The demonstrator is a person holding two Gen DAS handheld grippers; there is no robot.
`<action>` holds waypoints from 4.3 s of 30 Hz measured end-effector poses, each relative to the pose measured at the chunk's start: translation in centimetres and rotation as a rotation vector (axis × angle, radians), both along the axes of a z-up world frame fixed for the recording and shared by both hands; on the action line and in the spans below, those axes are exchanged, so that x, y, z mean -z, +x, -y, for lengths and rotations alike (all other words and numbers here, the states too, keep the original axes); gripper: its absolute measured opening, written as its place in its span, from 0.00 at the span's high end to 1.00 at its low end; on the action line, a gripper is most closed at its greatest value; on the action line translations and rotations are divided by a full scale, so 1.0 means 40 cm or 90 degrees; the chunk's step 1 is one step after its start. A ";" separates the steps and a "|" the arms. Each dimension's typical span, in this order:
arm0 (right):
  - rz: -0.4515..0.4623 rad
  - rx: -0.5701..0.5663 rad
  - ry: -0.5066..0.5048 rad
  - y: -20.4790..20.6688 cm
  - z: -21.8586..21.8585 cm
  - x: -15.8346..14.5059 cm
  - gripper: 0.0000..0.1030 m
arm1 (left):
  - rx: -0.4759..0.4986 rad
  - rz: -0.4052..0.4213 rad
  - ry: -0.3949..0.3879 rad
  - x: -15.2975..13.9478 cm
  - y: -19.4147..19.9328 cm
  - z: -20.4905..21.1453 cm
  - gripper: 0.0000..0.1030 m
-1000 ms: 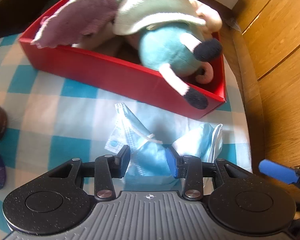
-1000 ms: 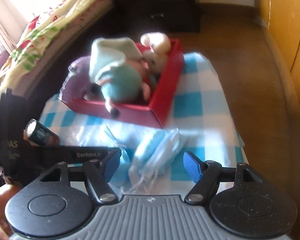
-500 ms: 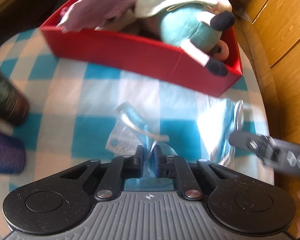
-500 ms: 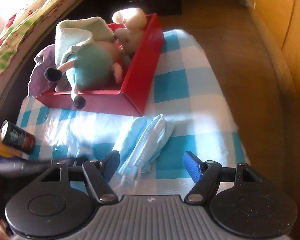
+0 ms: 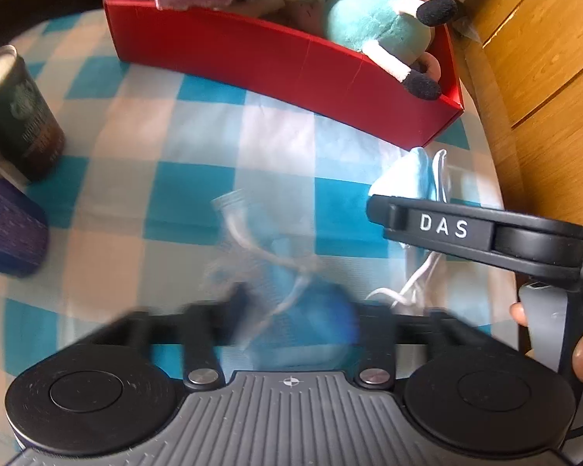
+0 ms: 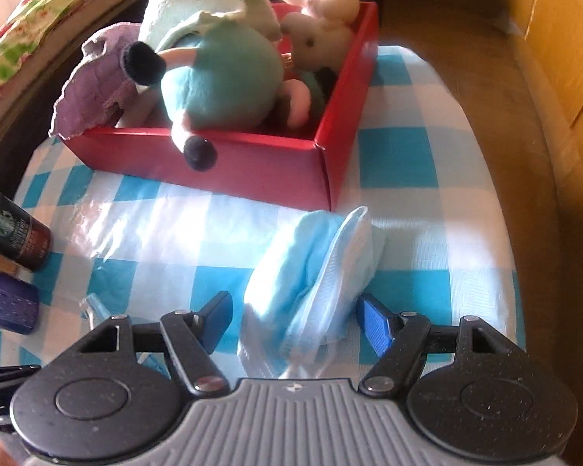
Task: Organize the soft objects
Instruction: 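Grasp a blue face mask with the left tool while the right tool grasps another blue mask, then carry the mask with the left tool while the right tool carries its mask over the box, then open the left tool to drop the mask while the right tool releases its mask into the box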
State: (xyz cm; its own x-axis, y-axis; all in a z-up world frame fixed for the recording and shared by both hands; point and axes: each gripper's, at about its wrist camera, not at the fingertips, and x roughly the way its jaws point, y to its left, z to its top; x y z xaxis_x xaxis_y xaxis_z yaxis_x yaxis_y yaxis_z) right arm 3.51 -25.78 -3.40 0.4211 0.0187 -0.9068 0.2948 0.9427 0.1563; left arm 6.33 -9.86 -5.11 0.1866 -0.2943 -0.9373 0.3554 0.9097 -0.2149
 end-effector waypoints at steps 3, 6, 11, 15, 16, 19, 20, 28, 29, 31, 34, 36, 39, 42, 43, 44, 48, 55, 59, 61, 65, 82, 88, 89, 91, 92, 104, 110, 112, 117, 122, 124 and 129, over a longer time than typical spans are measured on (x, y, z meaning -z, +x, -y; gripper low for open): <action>-0.002 -0.012 -0.013 0.003 -0.010 0.002 0.51 | 0.012 0.016 0.024 -0.001 -0.011 0.009 0.37; -0.002 -0.043 -0.047 -0.001 -0.033 0.006 0.50 | 0.010 0.011 0.025 0.008 -0.017 0.011 0.34; -0.014 -0.077 -0.078 -0.014 -0.042 0.006 0.59 | 0.037 0.045 0.049 0.002 -0.047 0.033 0.72; -0.022 -0.072 -0.070 -0.028 -0.018 -0.003 0.87 | 0.064 0.018 0.031 0.001 -0.060 0.041 0.91; -0.025 -0.070 -0.054 -0.033 -0.007 -0.006 0.96 | 0.068 0.018 0.030 -0.001 -0.062 0.042 0.92; -0.025 -0.056 -0.001 -0.051 0.019 -0.016 1.00 | 0.065 0.023 0.025 -0.019 -0.062 0.033 0.93; -0.019 -0.058 0.003 -0.059 0.023 -0.023 1.00 | 0.063 0.026 0.020 -0.031 -0.061 0.026 0.93; 0.049 -0.049 0.048 -0.119 0.025 -0.127 1.00 | 0.019 0.057 -0.019 -0.105 -0.034 -0.022 0.93; 0.056 -0.050 0.055 -0.123 0.022 -0.140 1.00 | 0.017 0.062 -0.022 -0.114 -0.031 -0.025 0.93; 0.072 -0.054 0.061 -0.131 0.013 -0.165 1.00 | 0.008 0.074 -0.026 -0.133 -0.027 -0.035 0.93; 0.094 -0.060 0.074 -0.138 0.004 -0.199 1.00 | -0.009 0.091 -0.039 -0.164 -0.011 -0.054 0.93; 0.114 -0.061 0.078 -0.140 0.001 -0.223 1.00 | -0.027 0.094 -0.055 -0.185 0.004 -0.070 0.93; 0.139 -0.061 0.084 -0.134 0.000 -0.253 1.00 | -0.043 0.105 -0.069 -0.212 0.022 -0.083 0.93; 0.166 -0.062 0.081 -0.125 -0.001 -0.285 1.00 | -0.050 0.125 -0.081 -0.243 0.033 -0.086 0.93; 0.175 -0.062 0.080 -0.122 -0.003 -0.296 1.00 | -0.051 0.129 -0.084 -0.250 0.038 -0.087 0.93; 0.182 -0.063 0.082 -0.120 -0.004 -0.307 1.00 | -0.052 0.134 -0.088 -0.257 0.042 -0.086 0.93; 0.203 -0.071 0.085 -0.112 -0.012 -0.334 1.00 | -0.050 0.151 -0.085 -0.272 0.049 -0.078 0.93; 0.223 -0.090 0.076 -0.110 -0.030 -0.364 1.00 | -0.046 0.154 -0.083 -0.276 0.055 -0.067 0.93; 0.236 -0.086 0.069 -0.100 -0.028 -0.378 1.00 | -0.043 0.160 -0.085 -0.283 0.062 -0.060 0.93; 0.243 -0.084 0.070 -0.095 -0.025 -0.385 1.00 | -0.041 0.166 -0.082 -0.287 0.065 -0.053 0.93; 0.252 -0.084 0.064 -0.085 -0.023 -0.392 1.00 | -0.037 0.178 -0.075 -0.294 0.070 -0.042 0.93; 0.257 -0.078 0.058 -0.062 -0.010 -0.387 1.00 | -0.035 0.206 -0.056 -0.303 0.086 -0.026 0.92; 0.260 -0.074 0.062 -0.038 0.002 -0.383 1.00 | -0.033 0.218 -0.052 -0.307 0.112 -0.010 0.92; 0.261 -0.072 0.064 -0.033 0.005 -0.383 1.00 | -0.032 0.219 -0.052 -0.308 0.116 -0.007 0.92; 0.262 -0.070 0.067 -0.021 0.011 -0.382 1.00 | -0.032 0.222 -0.050 -0.307 0.126 0.000 0.92; 0.265 -0.069 0.068 -0.015 0.014 -0.382 1.00 | -0.030 0.224 -0.049 -0.306 0.131 0.004 0.92; 0.287 -0.038 0.046 0.082 0.066 -0.350 1.00 | -0.035 0.228 -0.068 -0.280 0.214 0.016 0.91; 0.289 -0.013 0.031 0.138 0.104 -0.306 1.00 | -0.030 0.243 -0.076 -0.279 0.266 0.038 0.91; 0.282 -0.017 0.010 0.156 0.106 -0.288 1.00 | -0.021 0.257 -0.056 -0.284 0.285 0.055 0.91; 0.251 -0.016 0.033 0.198 0.121 -0.232 1.00 | -0.008 0.269 -0.020 -0.280 0.321 0.090 0.91; 0.234 -0.015 0.030 0.218 0.123 -0.200 1.00 | 0.027 0.268 0.012 -0.257 0.331 0.124 0.90; 0.227 -0.015 0.035 0.229 0.124 -0.187 1.00 | 0.036 0.262 0.026 -0.245 0.337 0.133 0.90; 0.213 -0.020 0.024 0.249 0.109 -0.179 0.92 | 0.045 0.261 0.040 -0.239 0.340 0.130 0.83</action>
State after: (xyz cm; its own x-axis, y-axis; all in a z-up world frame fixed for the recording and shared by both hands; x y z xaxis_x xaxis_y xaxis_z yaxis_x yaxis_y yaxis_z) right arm 13.47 -30.14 3.76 0.6941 0.0675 -0.7167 0.1920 0.9422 0.2746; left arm 19.94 -15.07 4.43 0.5295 -0.2635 -0.8064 0.4612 0.8872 0.0129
